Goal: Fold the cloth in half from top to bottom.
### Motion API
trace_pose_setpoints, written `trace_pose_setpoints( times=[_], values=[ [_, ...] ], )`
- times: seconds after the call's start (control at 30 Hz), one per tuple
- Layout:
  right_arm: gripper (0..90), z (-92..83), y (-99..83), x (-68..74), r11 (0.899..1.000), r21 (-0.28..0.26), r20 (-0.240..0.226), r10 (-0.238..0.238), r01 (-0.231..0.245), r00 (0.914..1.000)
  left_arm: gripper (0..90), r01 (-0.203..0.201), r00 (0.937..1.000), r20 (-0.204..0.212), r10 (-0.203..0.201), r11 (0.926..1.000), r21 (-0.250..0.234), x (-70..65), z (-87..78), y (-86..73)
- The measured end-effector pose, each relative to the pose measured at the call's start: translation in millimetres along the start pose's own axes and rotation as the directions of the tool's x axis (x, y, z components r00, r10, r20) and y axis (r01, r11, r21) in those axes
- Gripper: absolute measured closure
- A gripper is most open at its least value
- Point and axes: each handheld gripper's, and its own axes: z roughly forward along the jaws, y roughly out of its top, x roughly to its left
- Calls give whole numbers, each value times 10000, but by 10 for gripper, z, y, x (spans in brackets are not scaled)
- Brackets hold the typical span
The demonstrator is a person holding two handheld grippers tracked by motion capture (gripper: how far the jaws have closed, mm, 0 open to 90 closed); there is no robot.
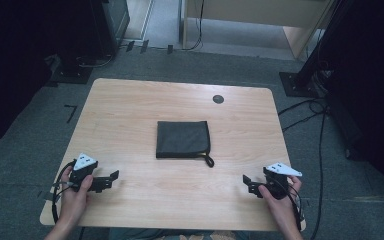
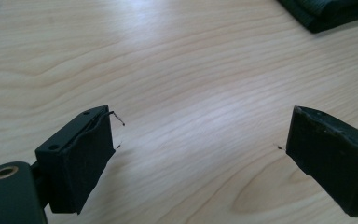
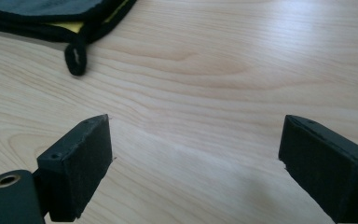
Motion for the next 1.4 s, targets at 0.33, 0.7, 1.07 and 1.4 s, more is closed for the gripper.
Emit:
trace_pose_setpoints(
  times=[0.33,0.7,1.07,1.4],
  values=[
    [94,-150,-240,-283,9978,236,687,604,-622,9958,71,-65,9968,-799,68,10000,46,165,-222,-262],
    [101,-289,-447,-522,9962,380,1559,715,-784,9852,71,-87,9908,-1349,120,9996,252,305,-306,-386],
    [89,-228,-466,-493,9990,436,1736,-114,39,9847,65,-394,9893,-1386,449,9983,420,219,-234,-365],
    [90,-229,-465,-499,9991,413,1690,-78,8,9856,66,-378,9896,-1369,433,9984,425,223,-235,-365]
  ],
)
